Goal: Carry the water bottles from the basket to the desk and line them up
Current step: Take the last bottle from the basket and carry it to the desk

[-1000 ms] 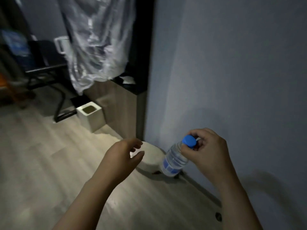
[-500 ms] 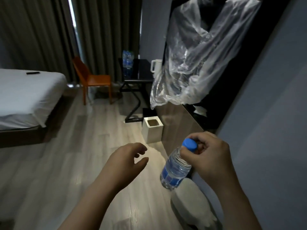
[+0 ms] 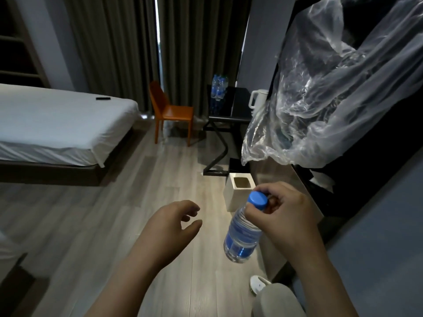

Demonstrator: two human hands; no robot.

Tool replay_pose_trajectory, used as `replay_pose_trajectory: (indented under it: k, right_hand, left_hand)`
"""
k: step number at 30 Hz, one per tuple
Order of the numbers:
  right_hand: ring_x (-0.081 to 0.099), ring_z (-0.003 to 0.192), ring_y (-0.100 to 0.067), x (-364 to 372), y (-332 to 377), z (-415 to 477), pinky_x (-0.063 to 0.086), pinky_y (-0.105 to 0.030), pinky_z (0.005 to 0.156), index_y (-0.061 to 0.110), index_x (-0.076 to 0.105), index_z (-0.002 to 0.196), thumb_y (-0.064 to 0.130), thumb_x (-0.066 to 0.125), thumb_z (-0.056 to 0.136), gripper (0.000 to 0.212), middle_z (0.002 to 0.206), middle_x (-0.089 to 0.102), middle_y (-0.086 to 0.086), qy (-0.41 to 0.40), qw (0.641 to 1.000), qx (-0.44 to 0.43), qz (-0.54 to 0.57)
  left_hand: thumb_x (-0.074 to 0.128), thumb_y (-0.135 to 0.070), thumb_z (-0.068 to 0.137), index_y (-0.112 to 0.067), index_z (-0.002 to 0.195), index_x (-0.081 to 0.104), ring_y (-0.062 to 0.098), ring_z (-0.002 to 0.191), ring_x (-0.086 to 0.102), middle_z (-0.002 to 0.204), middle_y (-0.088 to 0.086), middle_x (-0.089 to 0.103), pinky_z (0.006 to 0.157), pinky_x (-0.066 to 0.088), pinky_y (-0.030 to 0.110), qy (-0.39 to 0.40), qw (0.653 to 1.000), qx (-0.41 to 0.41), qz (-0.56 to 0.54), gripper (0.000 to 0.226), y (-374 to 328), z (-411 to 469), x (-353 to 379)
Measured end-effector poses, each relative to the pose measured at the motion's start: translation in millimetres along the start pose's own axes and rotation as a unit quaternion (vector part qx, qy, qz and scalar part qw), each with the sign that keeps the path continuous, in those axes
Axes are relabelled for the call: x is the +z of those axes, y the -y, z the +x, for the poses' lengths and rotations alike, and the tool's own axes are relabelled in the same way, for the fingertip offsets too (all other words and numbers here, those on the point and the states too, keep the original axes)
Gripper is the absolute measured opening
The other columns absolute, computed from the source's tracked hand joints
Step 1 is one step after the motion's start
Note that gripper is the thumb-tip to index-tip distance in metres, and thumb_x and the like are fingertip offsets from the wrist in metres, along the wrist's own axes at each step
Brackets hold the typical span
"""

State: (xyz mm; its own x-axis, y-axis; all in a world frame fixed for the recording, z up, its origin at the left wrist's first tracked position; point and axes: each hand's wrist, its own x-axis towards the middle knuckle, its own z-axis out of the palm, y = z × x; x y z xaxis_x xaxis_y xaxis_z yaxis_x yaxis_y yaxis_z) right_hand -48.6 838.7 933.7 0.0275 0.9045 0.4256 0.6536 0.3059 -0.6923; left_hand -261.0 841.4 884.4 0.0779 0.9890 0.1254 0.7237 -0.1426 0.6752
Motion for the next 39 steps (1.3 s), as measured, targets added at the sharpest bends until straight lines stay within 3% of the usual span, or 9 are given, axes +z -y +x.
replay_pose_trajectory:
  k: [4, 11, 16, 24, 32, 39]
  right_hand:
    - [0.057, 0.08, -0.001, 33.4, -12.7, 43.6, 0.051, -0.019, 0.068, 0.034, 0.063, 0.079, 0.017, 0.076, 0.067, 0.025, 0.081, 0.061, 0.013, 0.014, 1.0, 0.005, -0.001]
    - [0.055, 0.068, -0.008, 116.3, -18.1, 143.5, 0.046, -0.023, 0.059, 0.029, 0.066, 0.075, 0.018, 0.075, 0.061, 0.02, 0.075, 0.06, 0.01, 0.003, 1.0, 0.028, -0.013]
    - [0.059, 0.069, -0.008, 165.7, -8.1, 212.9, 0.054, -0.033, 0.064, 0.03, 0.067, 0.078, 0.022, 0.075, 0.062, 0.02, 0.078, 0.06, 0.013, 0.0, 0.999, 0.053, -0.001]
    - [0.055, 0.068, -0.002, 230.3, -15.6, 317.6, 0.041, -0.01, 0.058, 0.027, 0.068, 0.077, 0.023, 0.074, 0.062, 0.017, 0.077, 0.059, 0.013, 0.026, 0.998, 0.046, -0.03]
    - [0.055, 0.074, 0.002, 275.4, -46.9, 458.6, 0.043, -0.005, 0.063, 0.026, 0.068, 0.085, 0.022, 0.075, 0.068, 0.019, 0.082, 0.059, 0.012, 0.033, 0.999, 0.011, -0.029]
    - [0.054, 0.077, 0.001, 305.7, -76.3, 584.8, 0.044, -0.007, 0.065, 0.028, 0.068, 0.083, 0.022, 0.073, 0.067, 0.018, 0.081, 0.059, 0.012, 0.029, 0.999, -0.001, -0.032]
  left_hand:
    - [0.062, -0.034, 0.087, -0.03, 0.115, 0.06, -0.004, 0.095, 0.059, 0.104, -0.019, 0.062, 0.086, 0.051, 0.02, -0.001, 1.0, -0.008, 0.0, 0.028, 21.8, 48.3, -5.9]
    - [0.059, -0.037, 0.088, -0.032, 0.116, 0.058, -0.003, 0.096, 0.058, 0.106, -0.021, 0.061, 0.088, 0.051, 0.021, 0.01, 1.0, 0.004, 0.01, 0.029, 71.3, 161.0, -39.6]
    - [0.058, -0.036, 0.09, -0.032, 0.119, 0.057, -0.001, 0.098, 0.057, 0.112, -0.018, 0.061, 0.087, 0.049, 0.017, 0.029, 0.999, 0.016, 0.034, 0.03, 103.1, 239.6, -78.8]
    - [0.059, -0.037, 0.088, -0.033, 0.117, 0.057, -0.002, 0.096, 0.057, 0.11, -0.018, 0.061, 0.086, 0.048, 0.015, 0.018, 0.999, 0.016, 0.035, 0.029, 147.7, 353.3, -104.2]
    - [0.059, -0.036, 0.088, -0.032, 0.119, 0.058, -0.002, 0.098, 0.057, 0.111, -0.018, 0.061, 0.09, 0.05, 0.021, -0.013, 0.998, 0.024, 0.062, 0.031, 167.9, 499.3, -112.3]
    - [0.06, -0.038, 0.088, -0.034, 0.118, 0.058, -0.005, 0.098, 0.056, 0.108, -0.019, 0.06, 0.089, 0.049, 0.018, -0.029, 0.998, 0.027, 0.045, 0.03, 182.1, 623.3, -117.5]
